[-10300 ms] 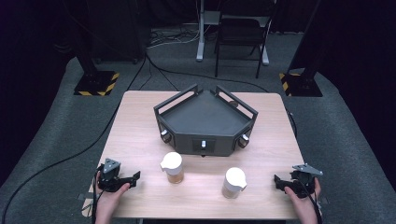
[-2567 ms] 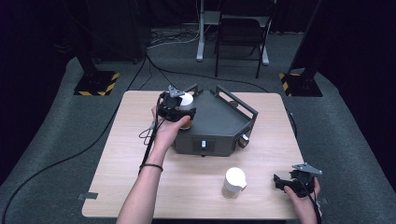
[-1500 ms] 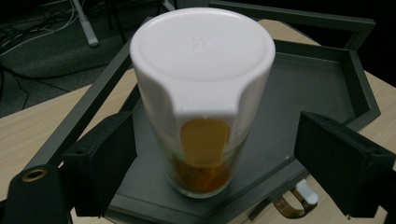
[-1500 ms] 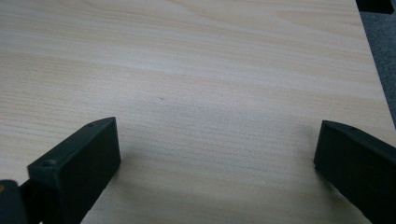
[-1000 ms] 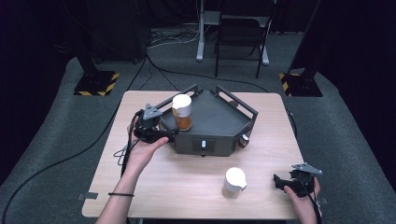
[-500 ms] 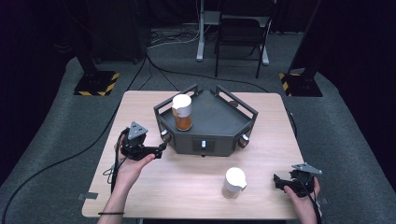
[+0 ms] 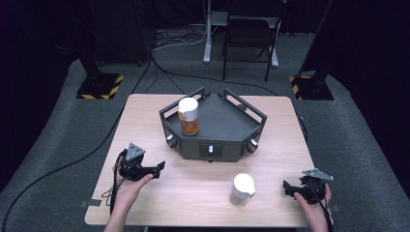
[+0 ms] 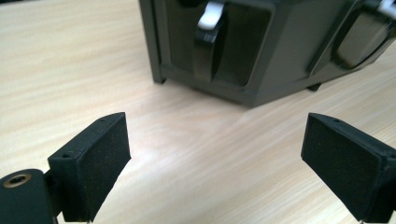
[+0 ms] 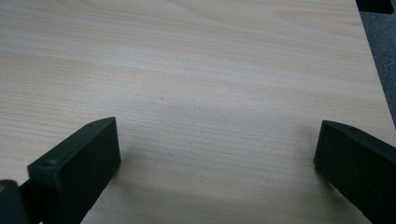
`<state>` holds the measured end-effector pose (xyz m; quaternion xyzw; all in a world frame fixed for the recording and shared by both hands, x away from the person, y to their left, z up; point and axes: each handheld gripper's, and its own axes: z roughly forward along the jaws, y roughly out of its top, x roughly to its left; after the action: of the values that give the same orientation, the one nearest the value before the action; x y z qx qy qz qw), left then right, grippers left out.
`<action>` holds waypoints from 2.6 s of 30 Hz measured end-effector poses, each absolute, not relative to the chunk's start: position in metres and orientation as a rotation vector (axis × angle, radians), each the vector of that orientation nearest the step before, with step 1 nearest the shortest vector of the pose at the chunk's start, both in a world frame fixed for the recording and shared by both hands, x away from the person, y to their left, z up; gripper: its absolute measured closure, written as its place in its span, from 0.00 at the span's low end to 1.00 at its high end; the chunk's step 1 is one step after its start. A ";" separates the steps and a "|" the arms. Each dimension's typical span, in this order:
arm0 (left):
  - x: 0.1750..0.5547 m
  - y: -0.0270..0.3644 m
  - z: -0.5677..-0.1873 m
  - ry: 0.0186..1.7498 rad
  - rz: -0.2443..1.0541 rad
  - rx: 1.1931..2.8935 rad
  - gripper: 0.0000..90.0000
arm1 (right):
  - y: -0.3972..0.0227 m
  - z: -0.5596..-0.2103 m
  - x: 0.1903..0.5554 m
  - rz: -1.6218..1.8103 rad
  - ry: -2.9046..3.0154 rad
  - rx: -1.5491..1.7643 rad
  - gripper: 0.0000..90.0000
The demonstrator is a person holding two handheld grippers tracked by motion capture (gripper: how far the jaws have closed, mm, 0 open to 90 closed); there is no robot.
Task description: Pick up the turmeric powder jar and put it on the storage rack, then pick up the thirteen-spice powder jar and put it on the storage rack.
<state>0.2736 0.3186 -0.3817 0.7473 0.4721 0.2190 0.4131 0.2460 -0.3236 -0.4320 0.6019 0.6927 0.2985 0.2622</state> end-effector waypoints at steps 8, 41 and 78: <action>0.269 0.325 -0.401 1.233 0.548 1.894 0.09 | -0.324 -0.432 0.246 0.808 1.875 1.628 0.00; 0.264 0.329 -0.439 1.347 0.578 1.969 0.09 | -0.324 -0.432 0.246 0.808 1.875 1.628 0.00; 0.265 0.329 -0.439 1.352 0.576 1.973 0.07 | -0.324 -0.432 0.246 0.806 1.876 1.627 0.00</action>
<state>0.2650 0.3293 -0.4389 0.7559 0.5178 0.2208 0.3342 0.2461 -0.3236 -0.4320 0.6014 0.6933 0.2981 0.2624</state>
